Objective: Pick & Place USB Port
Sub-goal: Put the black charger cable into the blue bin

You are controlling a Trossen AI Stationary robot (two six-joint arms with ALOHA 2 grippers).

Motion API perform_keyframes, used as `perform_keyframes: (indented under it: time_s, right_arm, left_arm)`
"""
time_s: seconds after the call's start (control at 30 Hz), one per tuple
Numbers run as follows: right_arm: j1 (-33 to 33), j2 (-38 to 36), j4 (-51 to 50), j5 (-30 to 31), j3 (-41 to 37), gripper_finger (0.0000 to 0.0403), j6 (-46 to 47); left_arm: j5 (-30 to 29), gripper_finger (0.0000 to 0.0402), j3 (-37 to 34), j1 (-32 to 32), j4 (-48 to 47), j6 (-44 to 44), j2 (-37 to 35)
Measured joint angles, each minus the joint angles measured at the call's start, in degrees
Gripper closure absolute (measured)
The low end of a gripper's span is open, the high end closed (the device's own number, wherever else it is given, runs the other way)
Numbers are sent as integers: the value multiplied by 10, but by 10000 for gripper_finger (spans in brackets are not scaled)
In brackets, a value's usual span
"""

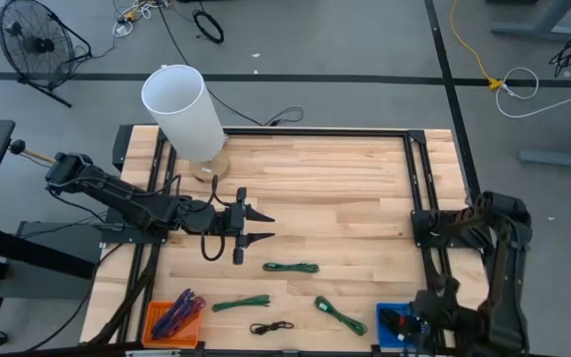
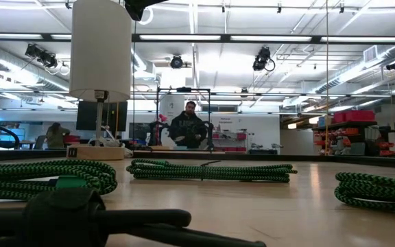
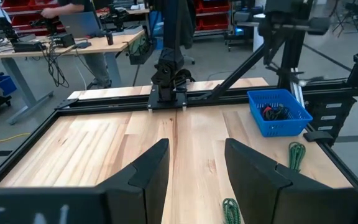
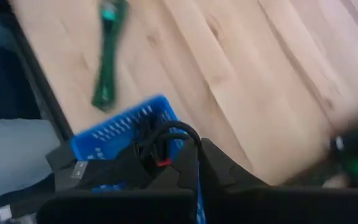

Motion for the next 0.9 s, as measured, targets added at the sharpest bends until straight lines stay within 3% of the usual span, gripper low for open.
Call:
perform_keyframes:
  time_s: [0.27,0.5,0.9]
  right_arm:
    - [38,12,-13,-25,-12,403,132]
    - [37,13,-12,-118,-48,403,178]
    - [36,13,81,-143,-89,403,188]
  left_arm:
    - [0,239,0,0,4,4,0]
    - [0,239,0,3,5,5,0]
    - [0,239,0,3,5,5,0]
